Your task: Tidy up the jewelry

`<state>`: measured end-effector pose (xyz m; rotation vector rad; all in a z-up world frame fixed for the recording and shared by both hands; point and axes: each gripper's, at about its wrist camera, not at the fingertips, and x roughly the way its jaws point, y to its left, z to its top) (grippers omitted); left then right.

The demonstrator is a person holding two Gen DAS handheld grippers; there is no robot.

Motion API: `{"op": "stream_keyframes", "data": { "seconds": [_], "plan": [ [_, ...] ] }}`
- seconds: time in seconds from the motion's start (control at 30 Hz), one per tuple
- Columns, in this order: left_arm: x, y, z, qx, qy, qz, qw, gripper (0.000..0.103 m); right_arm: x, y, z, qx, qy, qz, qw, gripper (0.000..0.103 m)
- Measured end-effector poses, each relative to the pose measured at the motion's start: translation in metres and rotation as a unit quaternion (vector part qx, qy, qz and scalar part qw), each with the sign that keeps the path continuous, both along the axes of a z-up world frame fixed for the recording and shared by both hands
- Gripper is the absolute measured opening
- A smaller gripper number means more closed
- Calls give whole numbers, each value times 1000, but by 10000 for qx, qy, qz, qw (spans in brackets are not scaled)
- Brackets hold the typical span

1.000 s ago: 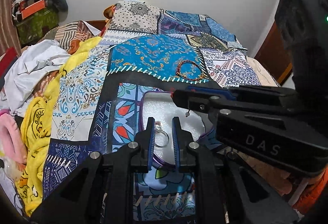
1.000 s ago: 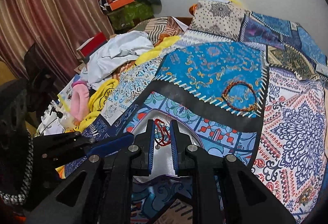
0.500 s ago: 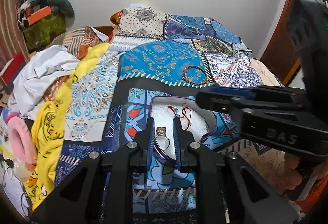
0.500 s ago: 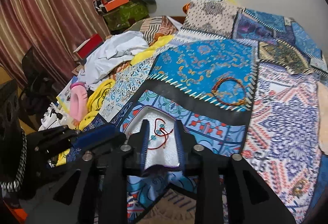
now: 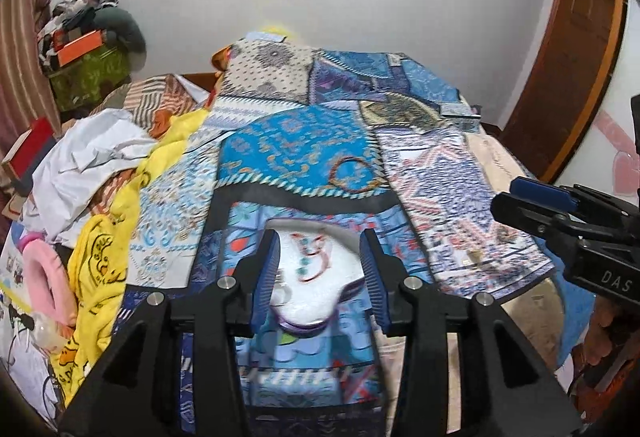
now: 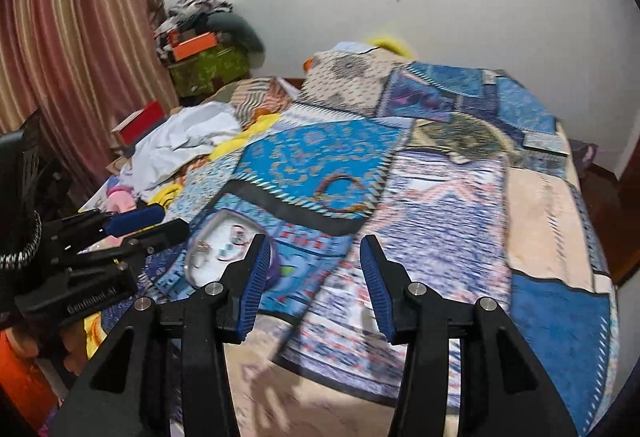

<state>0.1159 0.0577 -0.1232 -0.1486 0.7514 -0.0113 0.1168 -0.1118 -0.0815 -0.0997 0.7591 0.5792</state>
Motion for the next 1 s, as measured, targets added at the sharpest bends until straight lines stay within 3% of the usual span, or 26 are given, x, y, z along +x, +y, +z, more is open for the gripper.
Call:
{"op": "stream_keyframes", "data": {
  "seconds": [0.33,0.53,0.83,1.0],
  "plan": [
    [17,-59,16,38,-67,-562,9984,41,-4,-78,10,-32,-229,-775,9967,43],
    [28,-95,4,58,136,-937,9955,41,-4,-112,1,-20,-145,-1106,9938,43],
    [42,-132,-36,-143,747,-1392,9873,41,1,-119,-40,-274,328,-1016,9939,43],
    [45,-143,-51,-119,901,-1553,9837,41,4,-110,-49,-247,346,-746,9963,43]
  ]
}}
